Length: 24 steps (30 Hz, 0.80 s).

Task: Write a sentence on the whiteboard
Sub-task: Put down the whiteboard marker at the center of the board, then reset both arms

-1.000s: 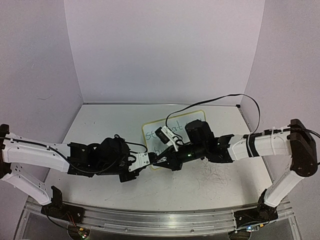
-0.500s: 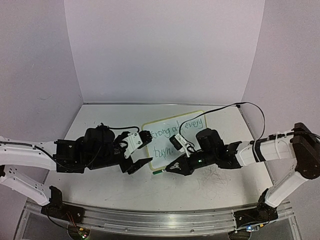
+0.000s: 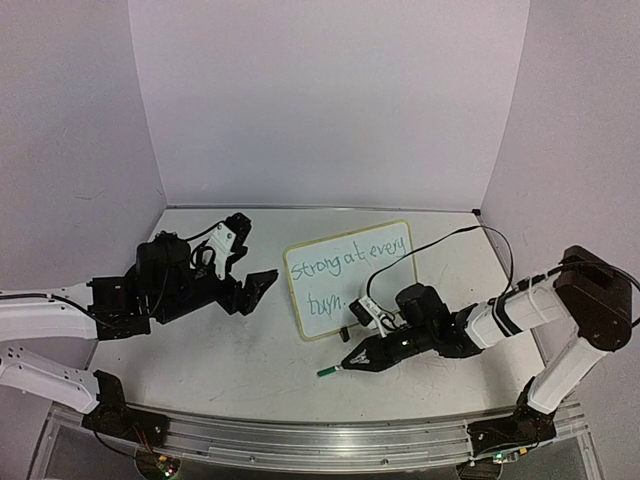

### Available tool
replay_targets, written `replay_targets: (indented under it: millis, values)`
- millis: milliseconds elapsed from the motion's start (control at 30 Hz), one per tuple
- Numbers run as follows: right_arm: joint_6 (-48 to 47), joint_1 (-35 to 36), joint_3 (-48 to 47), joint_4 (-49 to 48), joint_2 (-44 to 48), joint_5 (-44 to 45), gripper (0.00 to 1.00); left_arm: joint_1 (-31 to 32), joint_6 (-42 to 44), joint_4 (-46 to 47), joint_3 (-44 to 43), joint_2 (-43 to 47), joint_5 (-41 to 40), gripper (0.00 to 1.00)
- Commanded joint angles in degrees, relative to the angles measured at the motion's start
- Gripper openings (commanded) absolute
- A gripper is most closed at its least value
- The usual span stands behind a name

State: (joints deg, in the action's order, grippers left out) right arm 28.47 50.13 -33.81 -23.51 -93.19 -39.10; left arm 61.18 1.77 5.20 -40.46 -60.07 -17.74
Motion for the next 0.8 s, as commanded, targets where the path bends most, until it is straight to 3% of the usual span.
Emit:
replay_targets:
  millis: [0,333,500,767]
  values:
    - [3.6,0.0,1.6,-5.7,-2.0,0.8,0.14,-0.8,-4.5,3.6,1.2,1.7,1.3,0.84]
    - [6.6,-0.8,5.3,-5.7,-0.5,10.6,0.36,-1.5,-7.8,3.7,2.8,4.6,-3.3,0.84]
    - [5.9,-0.9,3.6,5.2,4.6,21.7,0.43,-1.7,-8.8,3.6,2.5,4.8,-5.8,0.86]
    - [2.0,-2.4,-0.1,20.6,23.7,39.0,0.54,-4.0,-12.2,3.1,1.8,6.0,-12.2,0.87]
